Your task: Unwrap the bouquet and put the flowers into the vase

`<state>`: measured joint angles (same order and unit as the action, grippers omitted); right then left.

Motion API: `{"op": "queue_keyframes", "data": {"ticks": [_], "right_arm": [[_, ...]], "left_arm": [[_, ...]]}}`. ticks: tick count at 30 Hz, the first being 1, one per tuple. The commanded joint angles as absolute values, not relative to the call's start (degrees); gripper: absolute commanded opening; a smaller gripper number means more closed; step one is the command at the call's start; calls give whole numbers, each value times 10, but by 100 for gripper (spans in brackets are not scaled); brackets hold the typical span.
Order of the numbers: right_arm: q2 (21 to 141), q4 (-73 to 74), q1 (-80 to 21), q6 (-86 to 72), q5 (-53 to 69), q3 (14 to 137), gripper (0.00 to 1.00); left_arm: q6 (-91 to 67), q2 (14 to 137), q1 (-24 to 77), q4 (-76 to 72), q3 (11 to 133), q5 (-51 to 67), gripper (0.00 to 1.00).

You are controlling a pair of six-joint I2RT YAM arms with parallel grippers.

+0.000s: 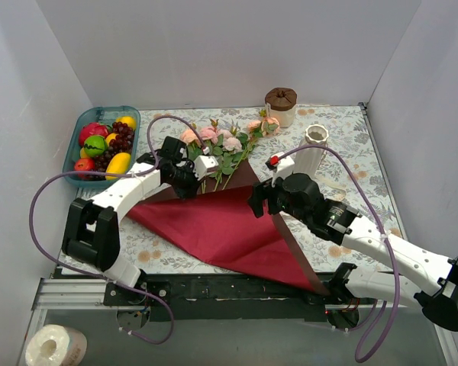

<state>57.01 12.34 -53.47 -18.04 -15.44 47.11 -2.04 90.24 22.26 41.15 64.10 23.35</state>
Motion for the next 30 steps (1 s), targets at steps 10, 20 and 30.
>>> {"op": "queue_keyframes", "data": {"ticks": [10,20,30], "right_arm": [[537,100,-473,-27,38,468,98],[495,74,-474,56,148,450,98],[532,172,-475,132,179,468,98]], "left_arm": [[146,640,223,538,573,370,0],[163,652,224,563,581,366,0],[163,656,224,566,584,359,0]]}}
